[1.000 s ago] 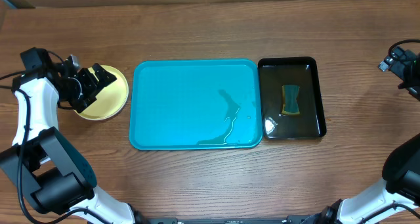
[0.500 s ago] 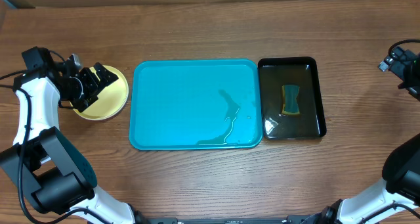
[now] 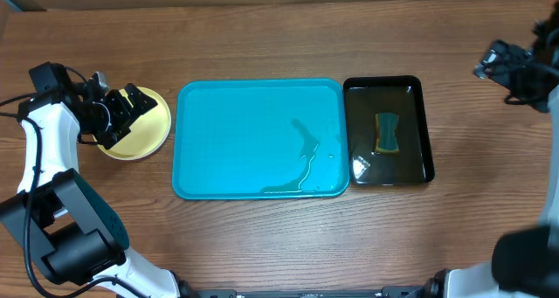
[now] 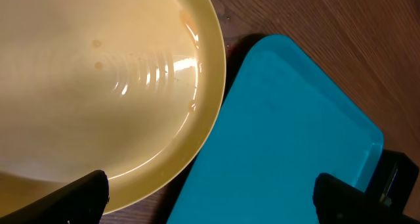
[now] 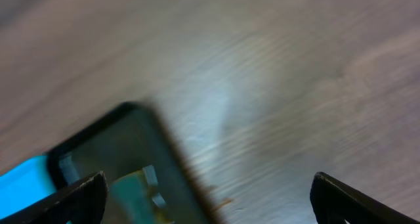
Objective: Clean dirty plates on tray and stack at the side
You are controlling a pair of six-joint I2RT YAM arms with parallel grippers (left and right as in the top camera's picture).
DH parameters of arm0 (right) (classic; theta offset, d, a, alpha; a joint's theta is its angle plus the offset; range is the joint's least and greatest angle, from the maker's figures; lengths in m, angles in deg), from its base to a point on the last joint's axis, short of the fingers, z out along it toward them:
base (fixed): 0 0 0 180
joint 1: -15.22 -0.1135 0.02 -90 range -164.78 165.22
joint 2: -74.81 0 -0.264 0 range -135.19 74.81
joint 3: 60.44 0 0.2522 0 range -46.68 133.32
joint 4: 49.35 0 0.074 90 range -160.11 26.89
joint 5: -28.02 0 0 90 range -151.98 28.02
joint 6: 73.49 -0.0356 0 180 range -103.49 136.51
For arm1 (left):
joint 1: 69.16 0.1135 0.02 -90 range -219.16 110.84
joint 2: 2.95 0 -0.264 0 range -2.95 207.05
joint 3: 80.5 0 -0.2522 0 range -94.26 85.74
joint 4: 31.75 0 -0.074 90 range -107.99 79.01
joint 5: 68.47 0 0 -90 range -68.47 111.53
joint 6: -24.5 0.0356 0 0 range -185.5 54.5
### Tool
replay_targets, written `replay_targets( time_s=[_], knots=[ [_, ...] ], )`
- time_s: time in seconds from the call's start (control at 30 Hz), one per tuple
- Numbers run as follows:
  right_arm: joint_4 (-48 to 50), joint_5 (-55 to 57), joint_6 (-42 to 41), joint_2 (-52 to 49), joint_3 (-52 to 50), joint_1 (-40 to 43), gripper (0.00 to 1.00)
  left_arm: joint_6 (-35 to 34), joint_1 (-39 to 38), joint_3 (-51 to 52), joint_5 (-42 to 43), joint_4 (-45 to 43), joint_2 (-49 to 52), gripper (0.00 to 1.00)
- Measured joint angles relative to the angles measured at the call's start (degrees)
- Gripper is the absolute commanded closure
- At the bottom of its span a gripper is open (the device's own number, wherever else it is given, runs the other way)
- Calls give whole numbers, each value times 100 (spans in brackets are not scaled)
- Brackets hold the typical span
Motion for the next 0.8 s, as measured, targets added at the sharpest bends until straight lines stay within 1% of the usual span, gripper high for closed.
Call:
replay_targets(
  time_s=[0.23, 0.5, 0.63, 0.8],
  knots=[
    [0, 2, 2, 1147, 0, -1394, 0, 0, 0, 0, -2, -2, 0, 0],
    [0, -22, 0, 2518, 0, -3292, 0, 0, 0, 0, 0, -2, 0, 0],
    [11, -59, 2, 3252, -44, -3788, 0, 2, 0, 0, 2, -2, 0, 0],
    [173, -98, -2, 4238, -636, -3825, 0, 0, 0, 0, 11, -2, 0, 0]
  ],
)
